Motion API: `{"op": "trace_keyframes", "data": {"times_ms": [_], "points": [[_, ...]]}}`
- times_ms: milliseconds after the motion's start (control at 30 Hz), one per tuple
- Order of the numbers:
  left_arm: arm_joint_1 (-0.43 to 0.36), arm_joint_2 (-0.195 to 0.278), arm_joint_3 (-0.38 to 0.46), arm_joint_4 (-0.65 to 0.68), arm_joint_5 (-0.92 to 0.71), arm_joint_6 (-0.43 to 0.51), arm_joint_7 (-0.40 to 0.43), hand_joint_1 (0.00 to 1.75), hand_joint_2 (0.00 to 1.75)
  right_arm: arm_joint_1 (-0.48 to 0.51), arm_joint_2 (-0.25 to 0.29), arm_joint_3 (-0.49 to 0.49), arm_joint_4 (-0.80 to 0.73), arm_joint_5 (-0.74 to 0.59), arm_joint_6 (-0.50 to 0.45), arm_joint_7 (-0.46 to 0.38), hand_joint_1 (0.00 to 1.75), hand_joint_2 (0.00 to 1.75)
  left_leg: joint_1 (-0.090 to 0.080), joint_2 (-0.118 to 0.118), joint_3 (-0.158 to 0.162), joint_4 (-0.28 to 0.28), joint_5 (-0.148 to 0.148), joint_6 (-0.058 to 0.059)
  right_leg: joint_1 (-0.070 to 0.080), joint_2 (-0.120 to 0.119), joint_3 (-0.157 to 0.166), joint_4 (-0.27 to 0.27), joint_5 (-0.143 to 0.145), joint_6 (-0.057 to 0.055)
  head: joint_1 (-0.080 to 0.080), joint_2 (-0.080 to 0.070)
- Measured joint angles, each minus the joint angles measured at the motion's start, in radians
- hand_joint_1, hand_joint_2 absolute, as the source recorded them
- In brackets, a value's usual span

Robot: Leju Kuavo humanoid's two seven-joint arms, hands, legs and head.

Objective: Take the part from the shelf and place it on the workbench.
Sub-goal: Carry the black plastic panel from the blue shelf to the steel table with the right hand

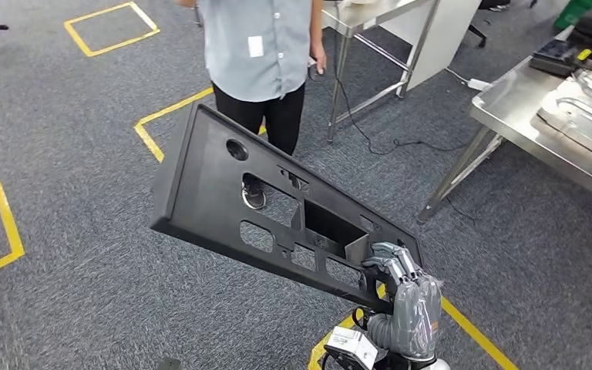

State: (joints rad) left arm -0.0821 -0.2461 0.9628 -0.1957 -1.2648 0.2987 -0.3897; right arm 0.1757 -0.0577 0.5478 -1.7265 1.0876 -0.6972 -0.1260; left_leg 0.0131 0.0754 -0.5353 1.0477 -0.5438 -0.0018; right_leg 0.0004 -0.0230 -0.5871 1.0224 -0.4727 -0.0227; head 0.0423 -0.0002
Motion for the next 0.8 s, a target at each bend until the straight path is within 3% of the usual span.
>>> {"op": "trace_keyframes", "data": {"times_ms": [67, 133, 167, 200, 233, 300, 367, 433, 467, 533, 600, 667, 700, 733, 800], "points": [[0.000, 0.000, 0.001, 0.000, -0.001, -0.002, 0.000, 0.00, 1.75, -0.002, 0.001, 0.000, 0.000, 0.001, 0.000, 0.000, 1.75, 1.75, 0.001, -0.050, -0.042, 0.097, -0.055, -0.003, -0.004, 0.019, 0.008, -0.009, 0.003, -0.008, 0.000, 0.000], [0.003, 0.001, 0.002, 0.000, -0.002, -0.003, 0.002, 0.00, 1.75, -0.003, 0.001, 0.000, 0.001, 0.001, 0.000, 0.000, 1.75, 1.75, 0.002, -0.065, -0.107, 0.221, -0.104, -0.006, -0.004, 0.042, 0.008, -0.008, 0.002, -0.012, -0.001, 0.000], [0.004, 0.001, 0.002, 0.000, -0.002, -0.003, 0.003, 0.00, 1.75, -0.003, 0.001, 0.000, 0.002, 0.001, 0.000, 0.000, 1.75, 1.75, 0.002, -0.066, -0.127, 0.249, -0.102, -0.007, -0.004, 0.056, 0.009, -0.006, 0.000, -0.012, -0.001, 0.000], [0.006, 0.002, 0.003, 0.000, -0.002, -0.003, 0.003, 0.00, 1.75, -0.002, 0.001, 0.000, 0.003, 0.001, 0.000, 0.000, 1.75, 1.75, 0.002, -0.067, -0.129, 0.240, -0.080, -0.007, -0.004, 0.072, 0.009, -0.003, -0.001, -0.011, -0.001, 0.000], [0.006, 0.002, 0.003, 0.000, -0.002, -0.003, 0.003, 0.00, 1.75, -0.002, 0.001, 0.000, 0.003, 0.001, 0.000, 0.000, 1.75, 1.75, 0.003, -0.073, -0.114, 0.195, -0.040, -0.007, -0.005, 0.087, 0.010, 0.002, -0.004, -0.008, -0.001, 0.000], [0.007, 0.003, 0.003, 0.000, -0.002, -0.003, 0.003, 0.00, 1.75, -0.002, 0.001, 0.000, 0.004, 0.001, 0.000, 0.000, 1.75, 1.75, 0.007, -0.114, -0.065, 0.066, 0.030, -0.005, -0.006, 0.114, 0.008, 0.015, -0.013, 0.001, -0.001, 0.000], [0.006, 0.004, 0.004, 0.000, -0.002, -0.003, 0.003, 0.00, 1.75, -0.003, 0.001, 0.000, 0.004, 0.001, 0.000, 0.000, 1.75, 1.75, 0.010, -0.149, -0.041, 0.003, 0.047, 0.000, -0.006, 0.135, -0.002, 0.026, -0.017, 0.012, -0.001, 0.000], [0.006, 0.004, 0.005, 0.000, -0.003, -0.003, 0.003, 0.00, 1.75, -0.002, 0.001, 0.000, 0.004, 0.002, 0.000, 0.000, 1.75, 1.75, 0.008, -0.138, -0.038, -0.002, 0.044, 0.008, -0.009, 0.157, -0.010, 0.025, -0.013, 0.022, -0.001, 0.000], [0.005, 0.004, 0.005, 0.000, -0.003, -0.003, 0.003, 0.00, 1.75, 0.000, 0.001, 0.000, 0.005, 0.002, 0.000, 0.000, 1.75, 1.75, 0.009, -0.127, -0.036, -0.006, 0.046, 0.013, -0.009, 0.153, -0.011, 0.026, -0.014, 0.026, -0.001, 0.000], [0.003, 0.003, 0.005, 0.000, -0.003, -0.004, 0.002, 0.00, 1.75, 0.000, 0.000, 0.000, 0.005, 0.002, 0.000, 0.000, 1.75, 1.75, 0.012, -0.104, -0.030, -0.016, 0.050, 0.022, -0.006, 0.100, -0.029, 0.064, -0.036, 0.035, 0.000, 0.000], [0.001, 0.003, 0.006, 0.000, -0.003, -0.004, 0.002, 0.00, 1.75, -0.001, 0.000, 0.000, 0.005, 0.002, 0.000, 0.000, 1.75, 1.75, 0.010, -0.079, -0.026, -0.019, 0.049, 0.027, -0.005, 0.039, -0.084, 0.172, -0.089, 0.043, 0.000, 0.000], [0.003, 0.002, 0.006, 0.000, -0.003, -0.005, 0.002, 0.00, 1.75, -0.001, -0.001, 0.000, 0.007, 0.002, 0.000, 0.000, 1.75, 1.75, 0.008, -0.050, -0.023, -0.019, 0.044, 0.030, -0.008, 0.028, -0.140, 0.270, -0.116, 0.047, 0.000, 0.000], [0.004, 0.002, 0.006, 0.000, -0.003, -0.005, 0.002, 0.00, 1.75, 0.000, -0.001, 0.000, 0.008, 0.002, 0.000, 0.001, 1.75, 1.75, 0.008, -0.036, -0.020, -0.019, 0.041, 0.030, -0.008, 0.027, -0.144, 0.273, -0.103, 0.046, 0.000, 0.000], [0.005, 0.002, 0.007, 0.000, -0.003, -0.005, 0.002, 0.00, 1.75, 0.000, -0.002, 0.000, 0.009, 0.002, 0.000, 0.001, 1.75, 1.75, 0.008, -0.023, -0.016, -0.019, 0.037, 0.029, -0.007, 0.022, -0.128, 0.237, -0.074, 0.044, 0.000, 0.000], [0.004, 0.002, 0.007, 0.000, -0.003, -0.005, 0.002, 0.00, 1.75, 0.000, -0.002, 0.000, 0.010, 0.002, 0.000, 0.001, 1.75, 1.75, 0.006, -0.002, -0.005, -0.020, 0.030, 0.025, 0.000, -0.011, -0.062, 0.106, -0.012, 0.033, 0.000, 0.000]]}}
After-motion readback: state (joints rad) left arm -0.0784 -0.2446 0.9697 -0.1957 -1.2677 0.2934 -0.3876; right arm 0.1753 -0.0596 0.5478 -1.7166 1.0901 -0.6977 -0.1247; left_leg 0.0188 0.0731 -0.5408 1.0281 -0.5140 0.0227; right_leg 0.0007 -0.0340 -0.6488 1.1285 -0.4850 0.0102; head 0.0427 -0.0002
